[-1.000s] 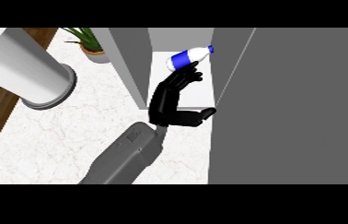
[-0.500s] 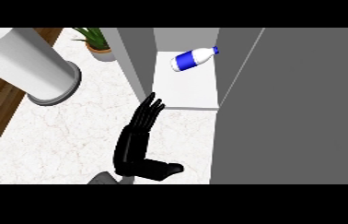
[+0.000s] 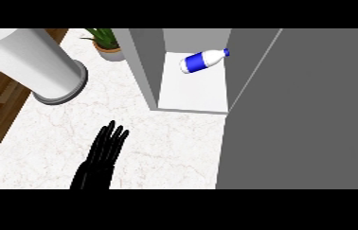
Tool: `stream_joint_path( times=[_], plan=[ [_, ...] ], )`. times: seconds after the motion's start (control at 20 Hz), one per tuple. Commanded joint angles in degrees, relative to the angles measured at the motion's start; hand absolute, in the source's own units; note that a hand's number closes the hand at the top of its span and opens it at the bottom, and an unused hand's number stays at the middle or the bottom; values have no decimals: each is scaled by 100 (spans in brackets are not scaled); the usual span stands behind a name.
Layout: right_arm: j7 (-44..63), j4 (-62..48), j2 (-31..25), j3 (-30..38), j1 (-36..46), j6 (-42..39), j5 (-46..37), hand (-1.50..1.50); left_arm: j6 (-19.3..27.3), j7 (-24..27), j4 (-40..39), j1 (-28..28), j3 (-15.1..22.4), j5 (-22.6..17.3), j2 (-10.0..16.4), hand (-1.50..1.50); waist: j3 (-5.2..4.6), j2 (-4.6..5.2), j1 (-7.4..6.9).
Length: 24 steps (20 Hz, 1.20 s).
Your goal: Pick up the bottled water, place it into the cabinet and close the cabinet
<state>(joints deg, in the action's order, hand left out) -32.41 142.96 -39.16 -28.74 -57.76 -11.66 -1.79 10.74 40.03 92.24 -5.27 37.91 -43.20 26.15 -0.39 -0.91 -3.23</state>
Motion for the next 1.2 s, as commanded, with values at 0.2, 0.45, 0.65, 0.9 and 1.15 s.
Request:
stream_joint_path(
  times=[0.2, 0.45, 0.65, 0.9, 1.15],
  plan=[
    [913, 1039, -432, -530, 772, -28, -963, 150, -785, 476, 792, -1055, -582, -340, 1219, -150, -11, 39, -131],
    [1740, 933, -214, -1237, 1293, 155, -739, 150, -1554, 953, 599, -1497, -976, -480, 1779, -150, -22, 97, -146],
    [2333, 854, -14, -1572, 1891, 191, -466, 150, -1773, 1007, 657, -1731, -1124, -619, 1991, -150, -34, 165, -273],
    [2716, 652, -66, -1442, 3079, -161, -340, 150, -2194, 1066, 770, -1864, -1361, -683, 2457, -150, -34, 196, -508],
    [3184, 200, 153, -1613, 3863, -236, -171, 150, -2365, 1104, 618, -1886, -1432, -756, 2494, -150, -61, 232, -589]
  ],
)
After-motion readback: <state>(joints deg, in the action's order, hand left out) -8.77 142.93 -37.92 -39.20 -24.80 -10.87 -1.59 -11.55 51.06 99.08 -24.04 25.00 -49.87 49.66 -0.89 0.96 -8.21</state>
